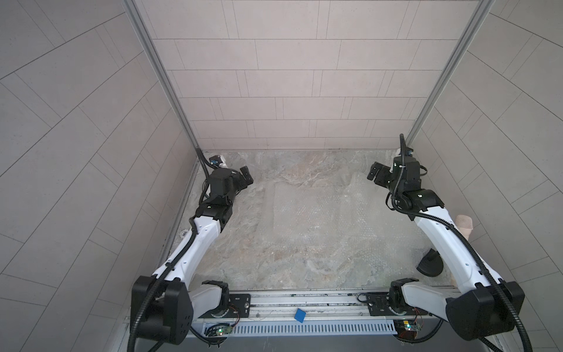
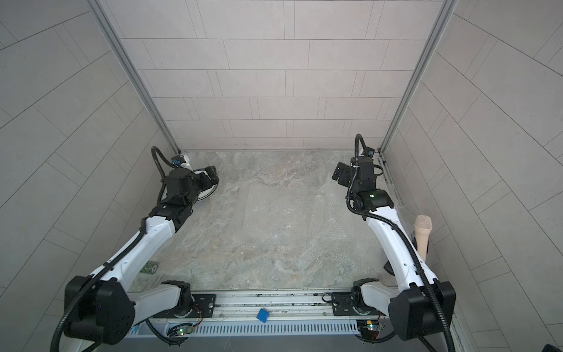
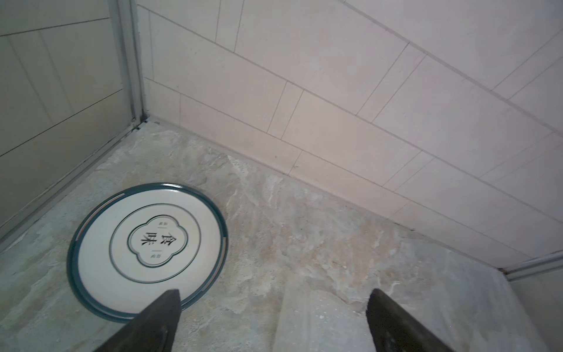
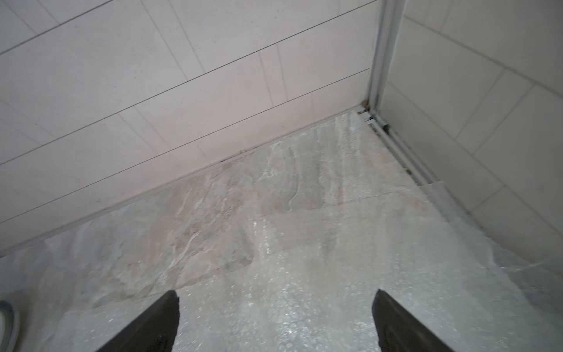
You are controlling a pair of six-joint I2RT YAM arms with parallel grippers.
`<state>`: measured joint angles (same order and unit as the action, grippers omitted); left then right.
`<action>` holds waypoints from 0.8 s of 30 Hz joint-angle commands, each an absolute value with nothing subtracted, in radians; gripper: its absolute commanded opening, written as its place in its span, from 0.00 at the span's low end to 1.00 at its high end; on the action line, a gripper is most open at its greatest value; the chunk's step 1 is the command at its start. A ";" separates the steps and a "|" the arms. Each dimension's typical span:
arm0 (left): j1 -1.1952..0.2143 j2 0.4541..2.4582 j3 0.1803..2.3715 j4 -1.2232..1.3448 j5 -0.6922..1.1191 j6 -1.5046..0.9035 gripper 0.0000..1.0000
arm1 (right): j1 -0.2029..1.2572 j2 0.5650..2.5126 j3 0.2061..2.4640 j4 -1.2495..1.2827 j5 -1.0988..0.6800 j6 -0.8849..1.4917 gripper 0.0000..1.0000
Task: Unpack dinner plates from bubble wrap
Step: Reset both arms
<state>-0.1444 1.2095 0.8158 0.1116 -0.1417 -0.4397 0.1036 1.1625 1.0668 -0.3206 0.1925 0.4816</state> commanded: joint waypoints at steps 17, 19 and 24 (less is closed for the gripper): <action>-0.155 1.464 0.631 0.552 -0.506 -0.115 1.00 | 0.024 1.205 0.487 0.390 0.327 0.128 1.00; -0.155 1.449 0.640 0.497 -0.515 -0.127 1.00 | 0.017 1.246 0.462 0.457 0.326 0.129 1.00; -0.147 1.533 0.483 0.962 -0.539 -0.051 1.00 | -0.006 1.379 0.394 0.675 0.231 0.149 1.00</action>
<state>-0.1509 1.4731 0.5442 0.6853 -0.5045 -0.1123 0.0006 1.3228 0.4187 0.5026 0.2749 0.1642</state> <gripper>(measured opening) 0.999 0.996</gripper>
